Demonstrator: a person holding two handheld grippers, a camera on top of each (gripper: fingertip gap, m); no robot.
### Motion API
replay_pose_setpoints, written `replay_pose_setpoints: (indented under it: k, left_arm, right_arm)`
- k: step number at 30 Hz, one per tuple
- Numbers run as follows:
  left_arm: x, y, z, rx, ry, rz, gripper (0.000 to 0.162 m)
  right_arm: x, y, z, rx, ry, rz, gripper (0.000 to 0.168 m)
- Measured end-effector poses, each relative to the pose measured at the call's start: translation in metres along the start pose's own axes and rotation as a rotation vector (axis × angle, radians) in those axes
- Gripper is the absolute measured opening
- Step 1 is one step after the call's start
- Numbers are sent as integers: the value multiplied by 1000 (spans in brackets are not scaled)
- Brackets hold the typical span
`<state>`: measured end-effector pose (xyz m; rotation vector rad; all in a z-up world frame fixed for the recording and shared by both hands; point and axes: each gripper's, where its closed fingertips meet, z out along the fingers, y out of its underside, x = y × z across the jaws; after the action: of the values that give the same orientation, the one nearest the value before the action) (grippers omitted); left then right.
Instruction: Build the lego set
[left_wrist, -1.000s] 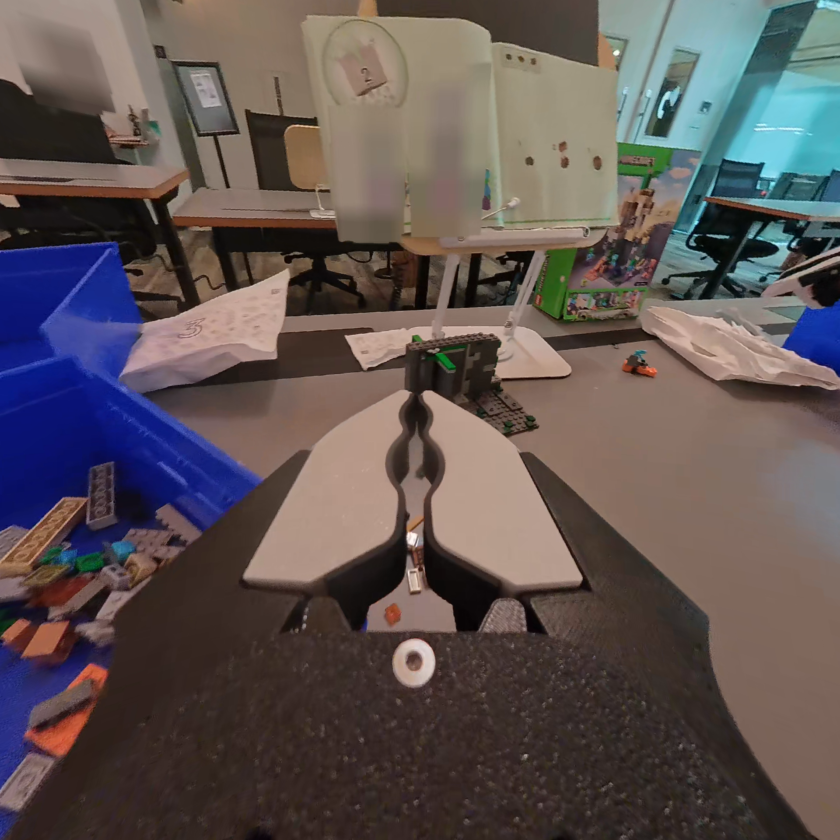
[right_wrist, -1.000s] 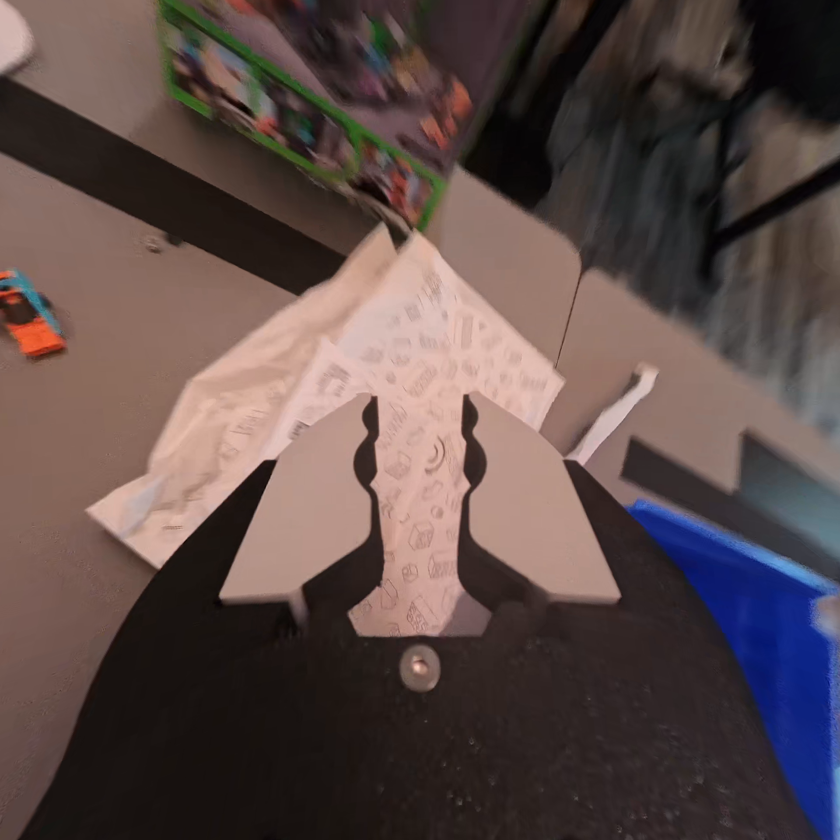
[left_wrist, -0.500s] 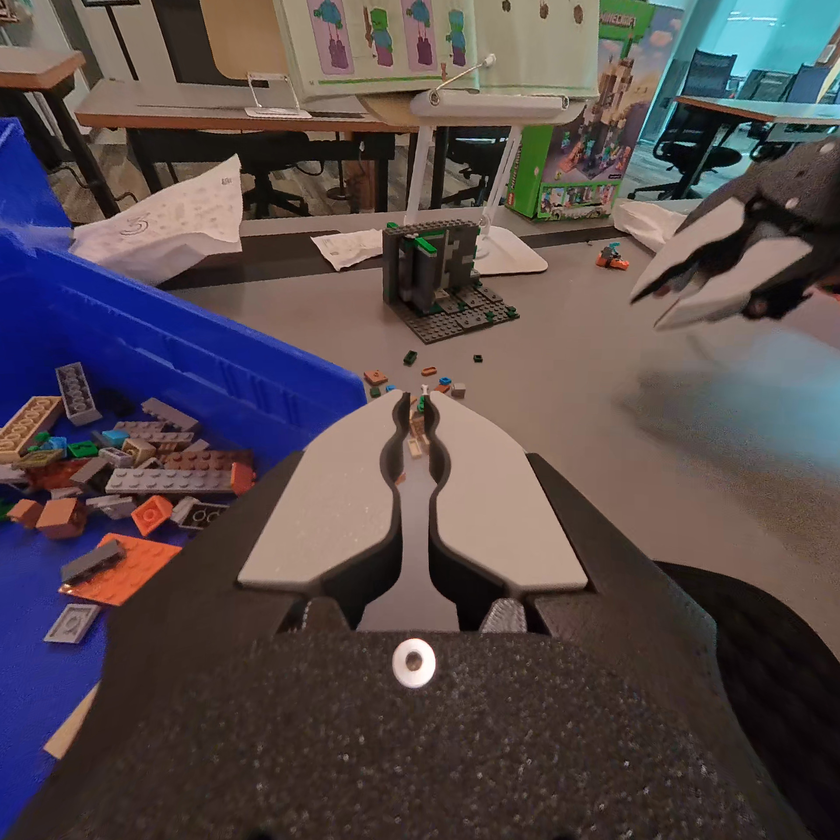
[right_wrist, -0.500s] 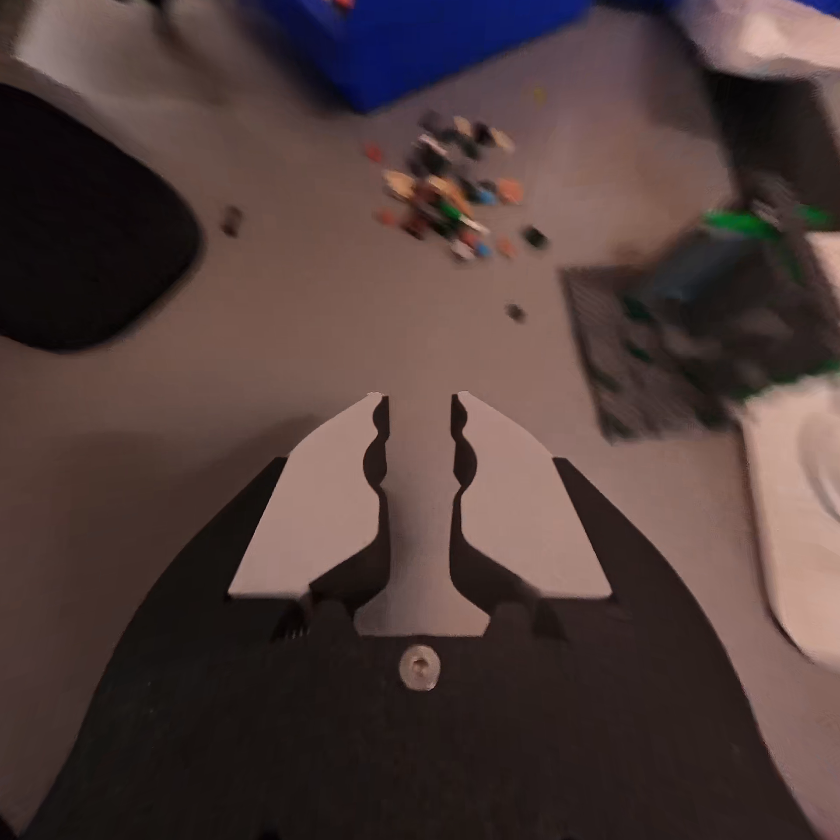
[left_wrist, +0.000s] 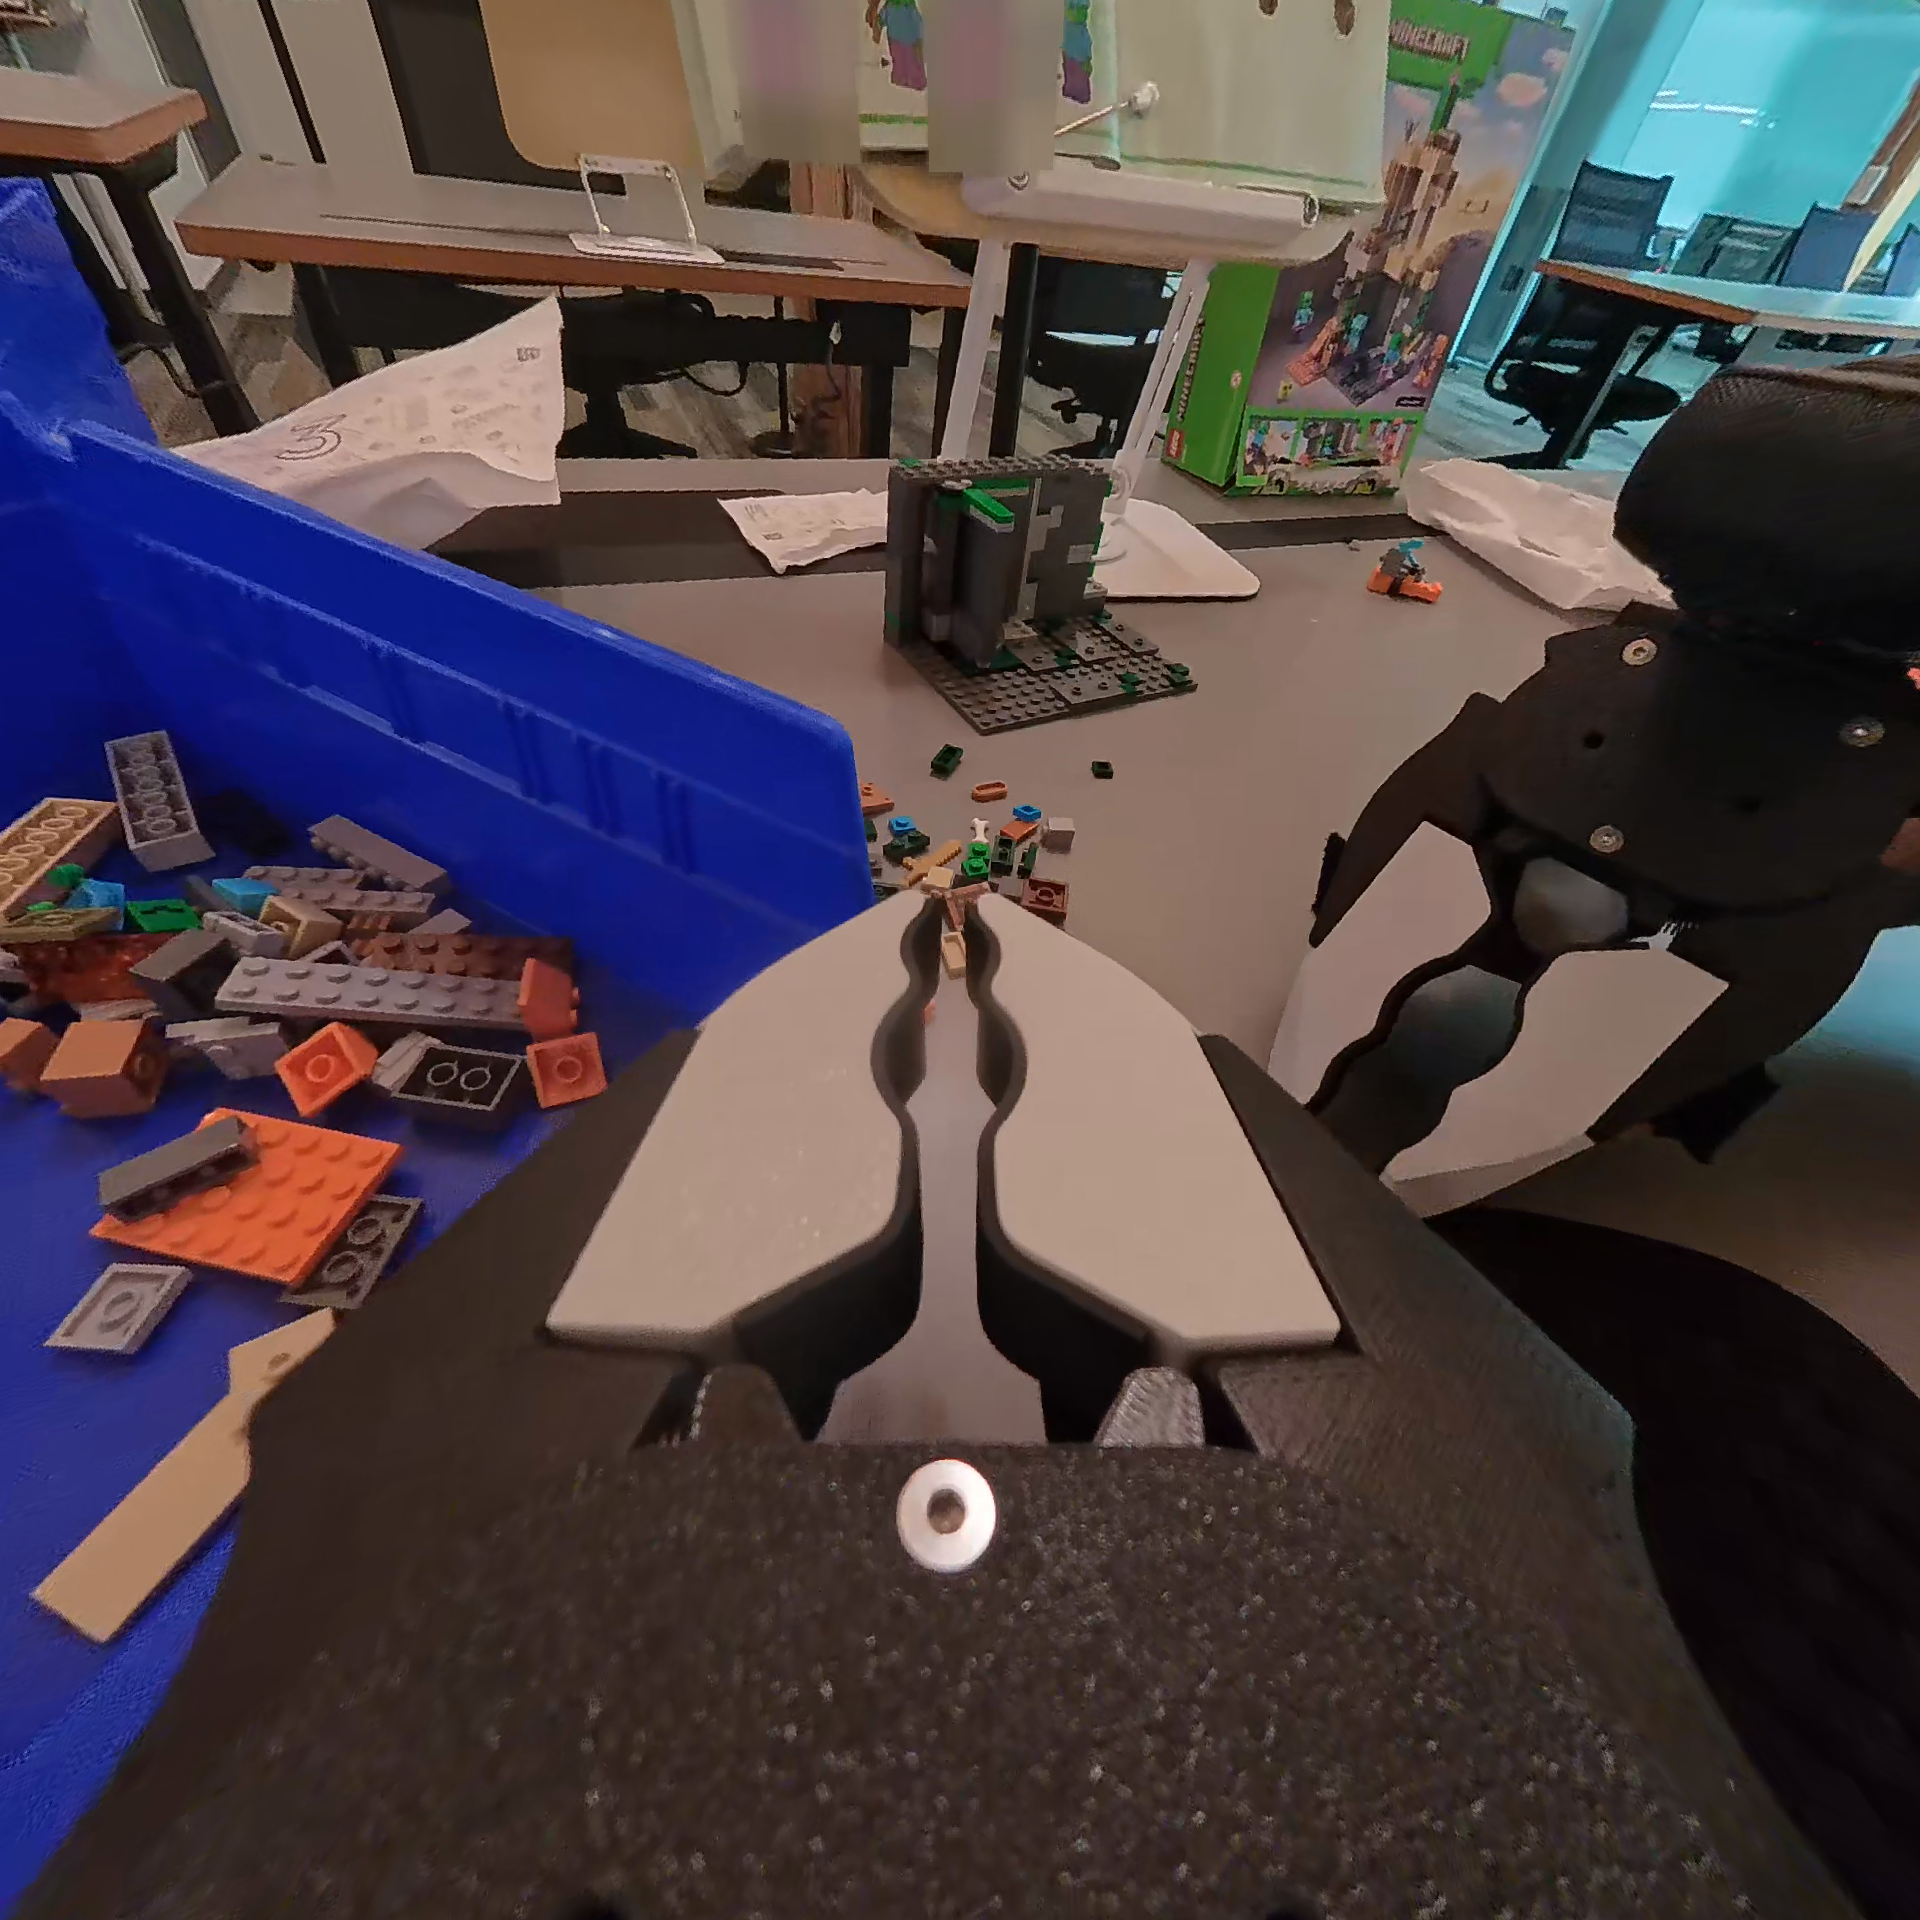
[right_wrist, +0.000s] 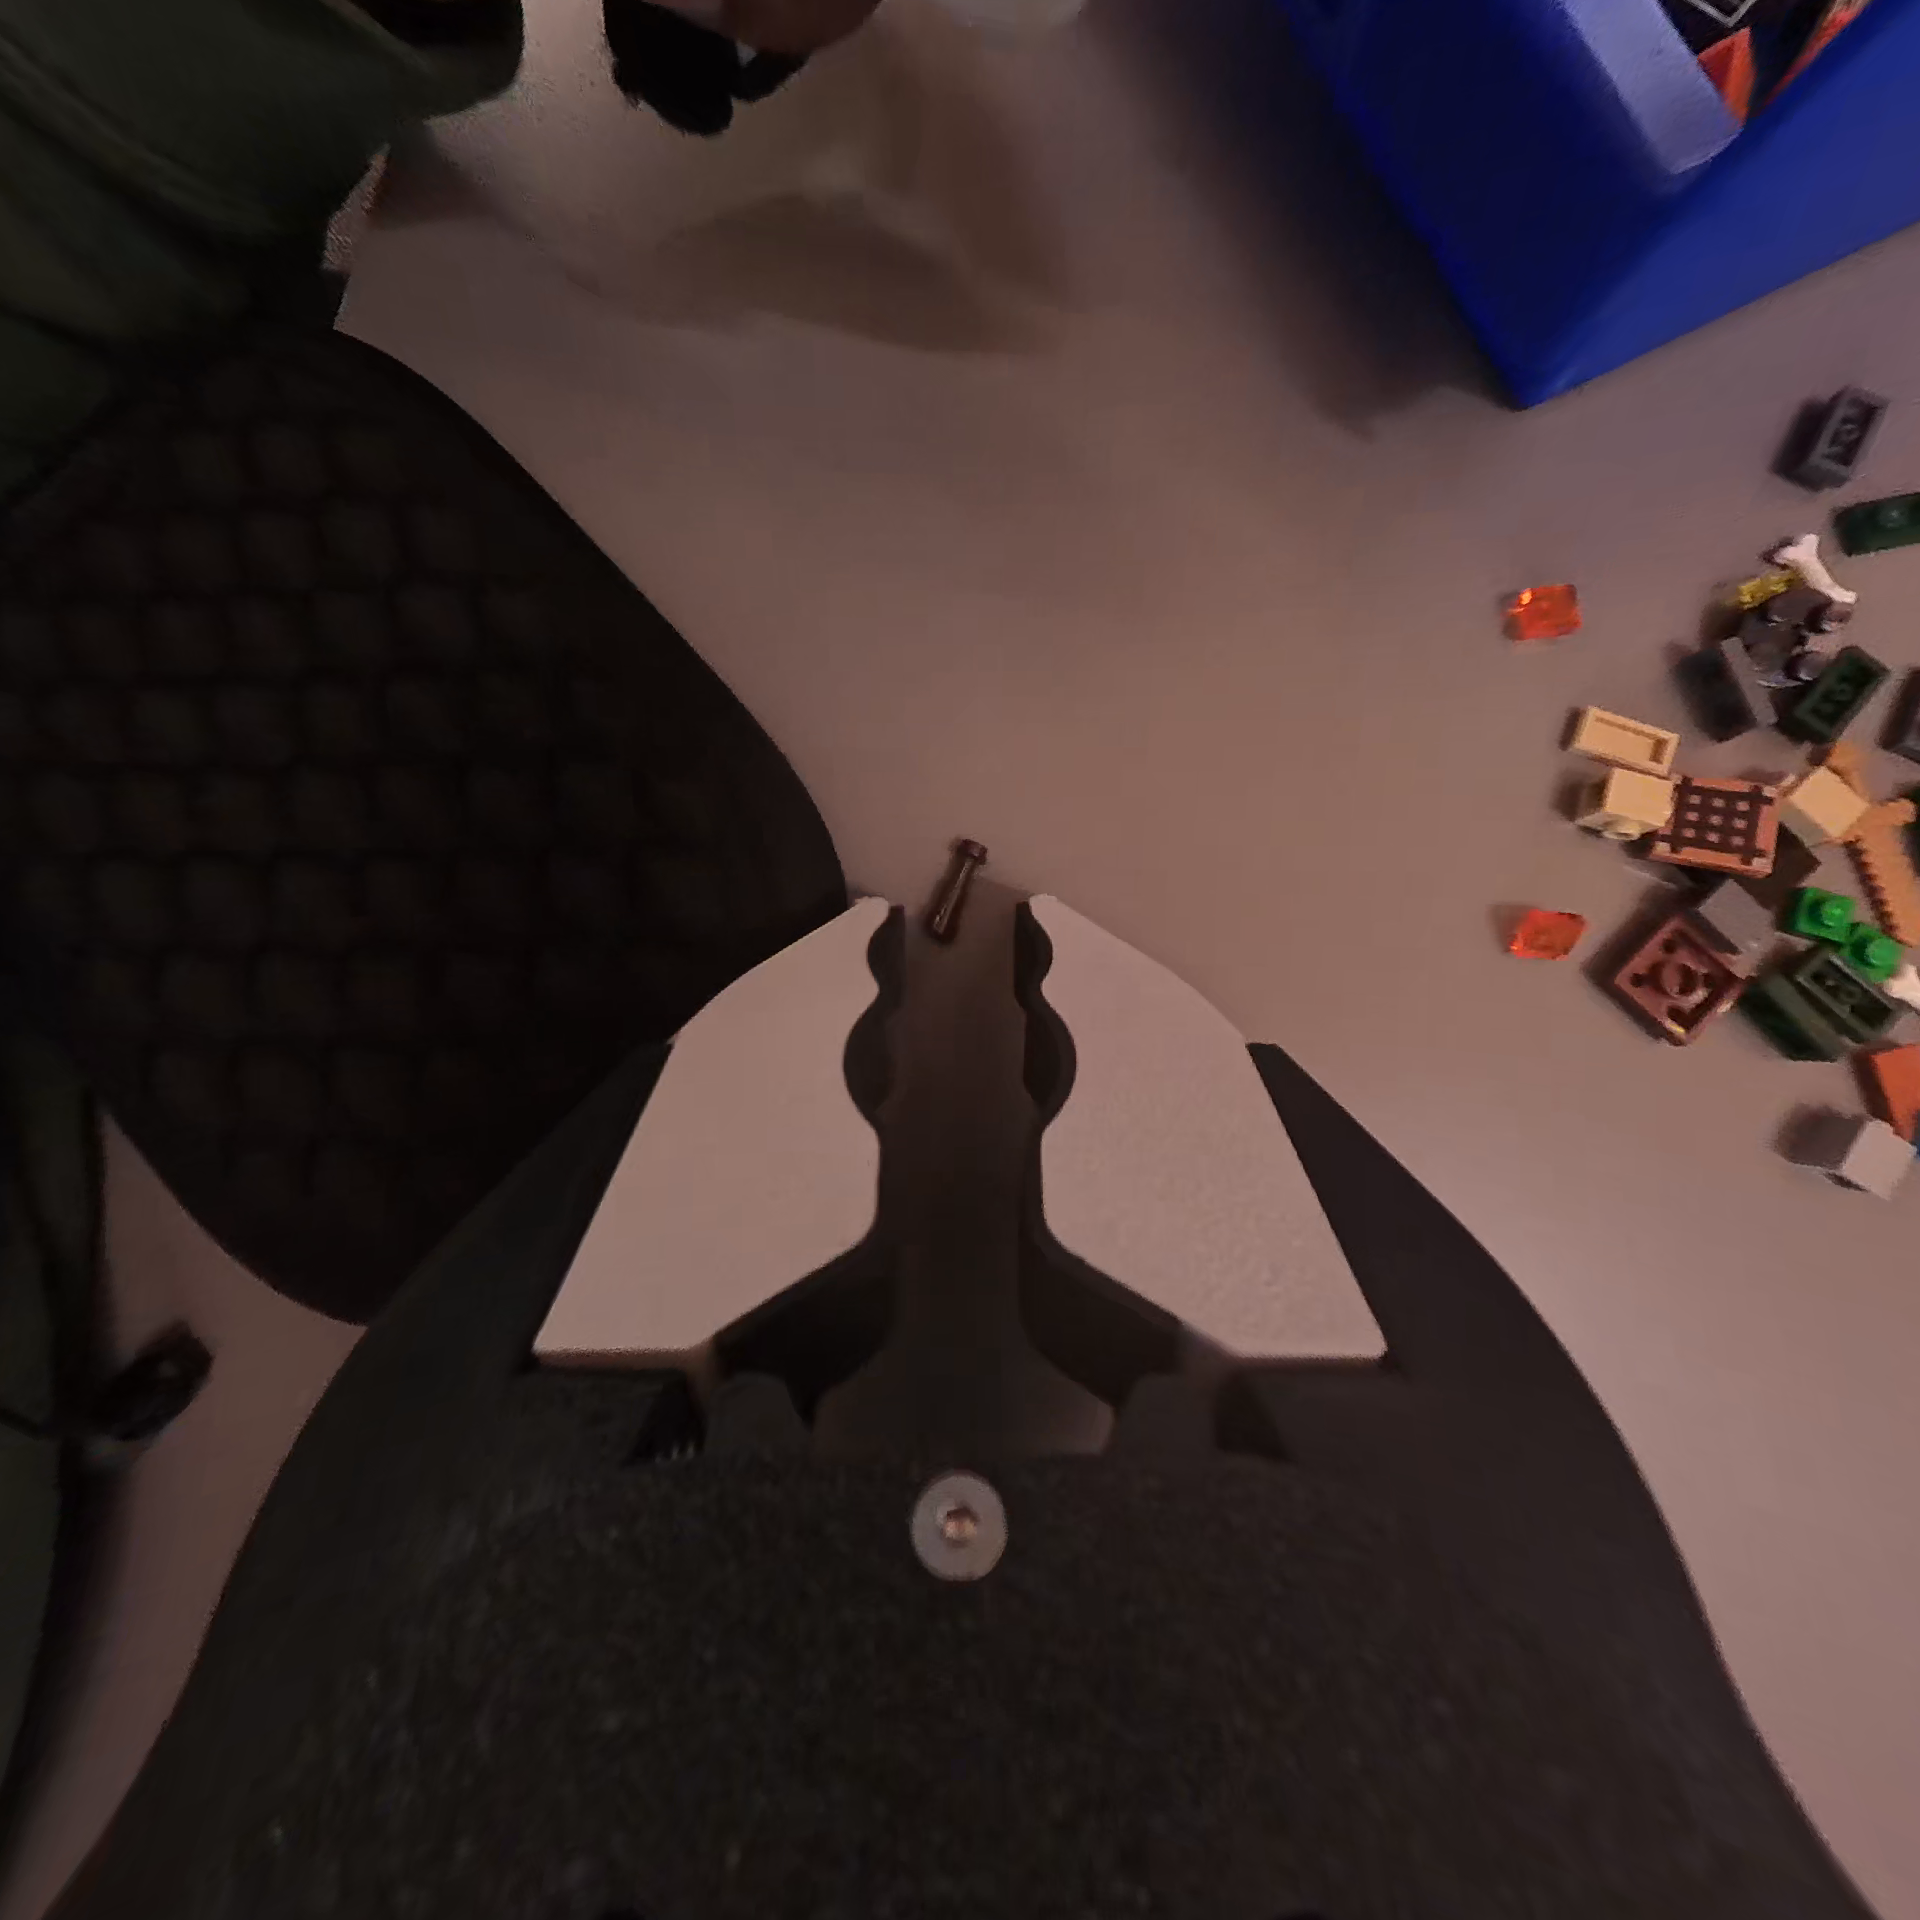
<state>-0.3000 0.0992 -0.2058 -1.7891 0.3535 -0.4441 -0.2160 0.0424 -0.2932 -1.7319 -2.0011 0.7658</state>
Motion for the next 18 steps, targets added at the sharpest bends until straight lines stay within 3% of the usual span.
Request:
replay_pose_setpoints:
  k: [1, 3, 8, 18]
  left_arm:
    - [0, 2, 1, 0, 5, -6, 4]
    - [2, 5, 4, 3, 17, -18, 4]
    - [8, 8, 6, 16, 38, -22, 3]
    - [19, 13, 11, 15, 46, 44, 2]
  right_arm:
    - [0, 0, 1, -3, 2, 0, 17]
    - [3, 0, 1, -10, 29, -14, 7]
    - [19, 3, -4, -5, 84, -43, 6]
    - [145, -19, -32, 62, 220, -16, 6]
